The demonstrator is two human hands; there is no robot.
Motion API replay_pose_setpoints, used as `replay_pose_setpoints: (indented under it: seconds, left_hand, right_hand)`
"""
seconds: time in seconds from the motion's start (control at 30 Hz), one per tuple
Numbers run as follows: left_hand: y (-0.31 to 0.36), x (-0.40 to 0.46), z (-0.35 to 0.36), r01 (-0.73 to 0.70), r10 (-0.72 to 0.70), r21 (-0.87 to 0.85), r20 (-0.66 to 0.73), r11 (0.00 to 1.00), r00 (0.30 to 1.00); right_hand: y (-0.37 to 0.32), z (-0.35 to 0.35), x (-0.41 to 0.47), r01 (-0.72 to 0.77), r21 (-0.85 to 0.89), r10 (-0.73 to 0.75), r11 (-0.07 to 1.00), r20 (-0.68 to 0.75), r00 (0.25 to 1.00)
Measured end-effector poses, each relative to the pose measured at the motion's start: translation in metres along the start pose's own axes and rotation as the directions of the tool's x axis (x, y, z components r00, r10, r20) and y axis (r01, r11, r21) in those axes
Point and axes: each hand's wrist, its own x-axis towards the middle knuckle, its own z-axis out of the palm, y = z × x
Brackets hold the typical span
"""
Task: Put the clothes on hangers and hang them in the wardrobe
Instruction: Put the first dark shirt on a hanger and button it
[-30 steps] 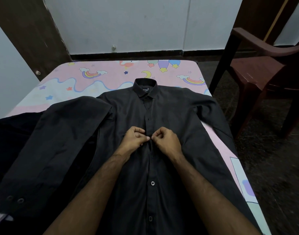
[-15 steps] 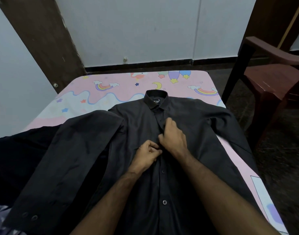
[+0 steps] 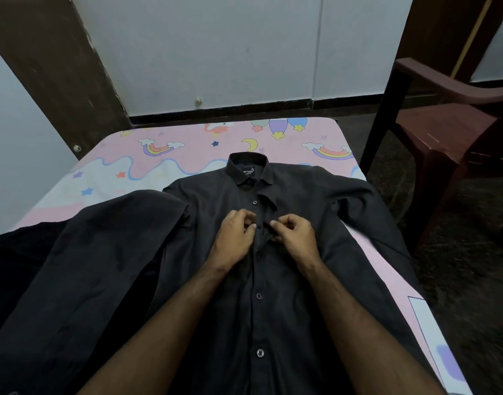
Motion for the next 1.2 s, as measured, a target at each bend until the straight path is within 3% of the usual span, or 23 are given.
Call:
replay_pose_setpoints:
  seconds: [0.13, 0.3, 0.4, 0.53, 0.77, 0.93, 1.2]
  left_hand:
    - [-0.001, 0.011, 0.014, 0.055, -0.056, 0.038, 0.034, 0.998, 0.998]
    - [-0.006, 0.009, 0.020, 0.190, -0.193, -0.184, 0.005, 0.964, 0.981]
    - [-0.007, 0.007, 0.020, 0.200, -0.204, -0.217, 0.004, 0.955, 0.979]
    - [-0.008, 0.007, 0.020, 0.210, -0.210, -0.195, 0.023, 0.958, 0.978]
    - [-0.012, 0.013, 0.006, 0.394, -0.329, -0.469, 0.218, 0.790, 0.919]
    - [-0.012, 0.012, 0.000, 0.424, -0.320, -0.559, 0.279, 0.712, 0.905]
    - [-0.013, 0.010, 0.003, 0.418, -0.334, -0.551, 0.251, 0.722, 0.909]
  right_hand:
    - [0.002, -0.005, 0.002, -0.012, 0.003, 0.012, 1.000, 0.069, 0.998]
    - [0.002, -0.007, 0.004, -0.054, 0.195, 0.036, 0.979, 0.096, 0.995]
    - [0.002, -0.009, 0.002, -0.078, 0.286, 0.027, 0.955, 0.177, 0.984]
    - [-0.001, -0.009, 0.000, -0.049, 0.134, 0.020, 0.990, 0.207, 0.978]
    - [-0.005, 0.014, -0.005, -0.044, -0.191, 0.032, 0.980, -0.067, 0.997]
    - [-0.014, 0.026, -0.011, -0.070, -0.374, 0.036, 0.925, -0.097, 0.995]
    - [-0.007, 0.022, -0.016, 0.038, -0.376, -0.051, 0.926, -0.024, 0.998]
